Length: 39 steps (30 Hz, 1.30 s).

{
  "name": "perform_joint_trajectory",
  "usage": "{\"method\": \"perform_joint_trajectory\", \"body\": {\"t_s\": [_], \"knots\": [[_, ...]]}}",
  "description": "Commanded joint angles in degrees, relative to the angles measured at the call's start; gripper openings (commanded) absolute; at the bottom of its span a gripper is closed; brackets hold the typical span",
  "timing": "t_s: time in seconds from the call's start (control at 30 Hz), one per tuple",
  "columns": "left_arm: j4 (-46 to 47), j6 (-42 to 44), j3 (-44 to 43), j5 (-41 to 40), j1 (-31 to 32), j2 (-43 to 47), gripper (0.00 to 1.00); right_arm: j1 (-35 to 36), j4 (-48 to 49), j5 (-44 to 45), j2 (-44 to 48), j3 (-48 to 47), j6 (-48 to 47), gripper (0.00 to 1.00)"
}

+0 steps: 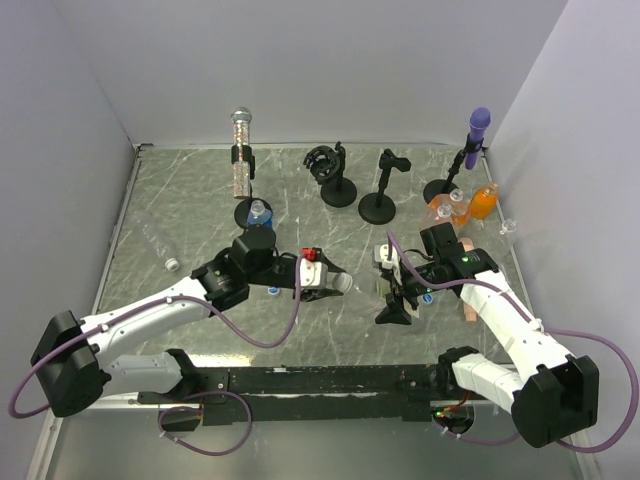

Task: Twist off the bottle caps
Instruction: Unscrew the bottle cap from the plastic bottle.

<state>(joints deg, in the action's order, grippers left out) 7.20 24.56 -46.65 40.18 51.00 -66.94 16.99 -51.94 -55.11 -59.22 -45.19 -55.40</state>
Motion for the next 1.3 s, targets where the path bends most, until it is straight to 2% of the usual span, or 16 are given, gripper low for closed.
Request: {"method": "perform_joint_trajectory", "body": {"t_s": [0.0,0.2,0.27,0.33,0.37,0.5,0.7,0.83,0.93,1.03,1.13,1.2,1.27], "knots": [[1.15,-3.36,-4.05,1.74,-0.11,-0.65,0.37,0.06,0.88,-2.28,0.07,-1.22,-1.29,0.12],[-3.77,-17.84,-7.49,0.16,-0.2,-2.06,0.29,0.06,1.05,-1.75,-0.02,-1.04,-0.94,0.12],[-2.81,-26.7,-6.44,-1.76,-0.03,-1.36,0.19,0.06,0.97,-1.58,-0.19,-1.13,-0.94,0.12],[-3.76,-36.2,-6.08,-5.53,-0.2,-0.83,0.03,0.06,1.05,-1.58,-0.37,-1.13,-0.94,0.12],[-5.69,-41.03,-6.86,-7.9,-0.12,-1.0,0.01,0.06,1.05,-1.58,-0.28,-1.13,-0.85,0.12],[-17.55,-56.96,-11.26,-13.46,-0.11,-2.75,0.01,0.06,1.05,-1.66,-0.63,-1.13,-0.85,0.12],[-24.32,-76.82,-13.98,-19.26,-0.29,-2.93,0.01,-0.03,0.97,-1.49,-1.07,-1.13,-0.85,0.12],[-27.41,-80.89,-17.85,-19.17,-0.2,-4.87,0.01,-0.03,0.88,-1.49,-1.07,-1.13,-0.94,0.12],[-27.94,-79.05,-19.35,-21.1,-0.11,-5.05,0.11,-0.03,0.79,-1.31,-0.9,-1.04,-0.94,0.12],[-26.28,-77.56,-19.53,-21.03,-0.2,-4.87,0.34,-0.29,0.97,-1.23,-0.63,-0.87,-0.94,0.12],[-25.22,-76.59,-19.18,-20.41,-0.2,-4.61,0.49,-0.47,0.88,-1.4,-0.72,-0.87,-1.03,0.12],[-24.96,-75.89,-19.0,-20.23,-0.2,-4.26,0.65,-0.38,0.79,-1.4,-0.98,-1.04,-1.12,0.12],[-24.69,-74.75,-18.91,-19.97,-0.2,-3.82,0.74,-0.38,0.62,-1.4,-1.25,-1.13,-1.29,0.12]]}}
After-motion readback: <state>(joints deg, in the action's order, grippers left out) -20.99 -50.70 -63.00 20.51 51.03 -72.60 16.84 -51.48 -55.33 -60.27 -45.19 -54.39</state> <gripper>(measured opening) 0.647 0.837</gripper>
